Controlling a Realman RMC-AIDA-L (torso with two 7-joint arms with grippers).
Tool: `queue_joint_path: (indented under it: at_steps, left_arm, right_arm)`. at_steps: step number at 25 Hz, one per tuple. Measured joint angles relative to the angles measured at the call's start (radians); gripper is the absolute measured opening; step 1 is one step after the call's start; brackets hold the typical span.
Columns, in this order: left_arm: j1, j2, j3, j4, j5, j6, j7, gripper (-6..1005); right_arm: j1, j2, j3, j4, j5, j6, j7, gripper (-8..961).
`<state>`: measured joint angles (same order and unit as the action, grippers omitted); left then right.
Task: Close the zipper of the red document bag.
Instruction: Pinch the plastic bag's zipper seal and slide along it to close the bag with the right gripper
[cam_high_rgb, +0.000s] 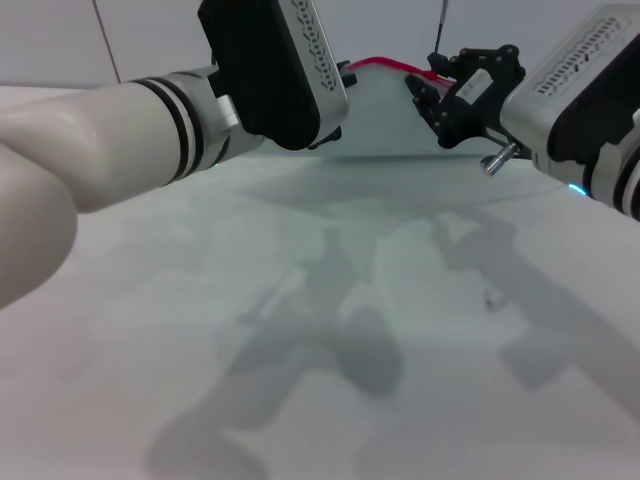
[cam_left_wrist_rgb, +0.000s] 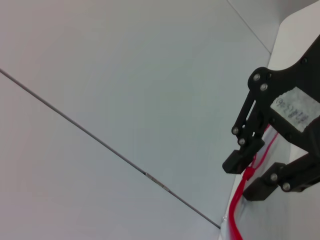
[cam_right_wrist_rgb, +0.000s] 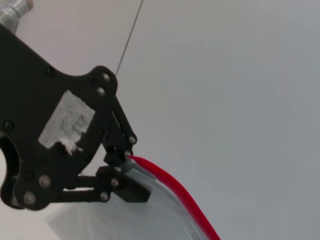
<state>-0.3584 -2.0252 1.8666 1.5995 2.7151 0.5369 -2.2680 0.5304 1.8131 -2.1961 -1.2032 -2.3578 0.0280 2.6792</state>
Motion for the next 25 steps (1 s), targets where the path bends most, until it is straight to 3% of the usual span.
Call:
queue_joint_path:
  at_steps: [4, 13, 25]
  left_arm:
    - [0.0, 0.0, 0.0, 0.001, 0.0, -0.001, 0.0, 49]
    - [0.004, -0.001, -0.003, 0.01, 0.0, -0.004, 0.009, 48]
    - [0.004, -0.001, -0.006, 0.001, 0.0, -0.01, 0.009, 47]
  right_arm:
    - [0.0, 0.004, 0.001, -0.002, 0.0, 0.0, -0.012, 267]
    - [-0.001, 0.037, 0.017, 0.005, 0.0, 0.005, -0.071, 173]
    - [-0.011, 0.05, 0.039, 0.014, 0.0, 0.008, -0.079, 100]
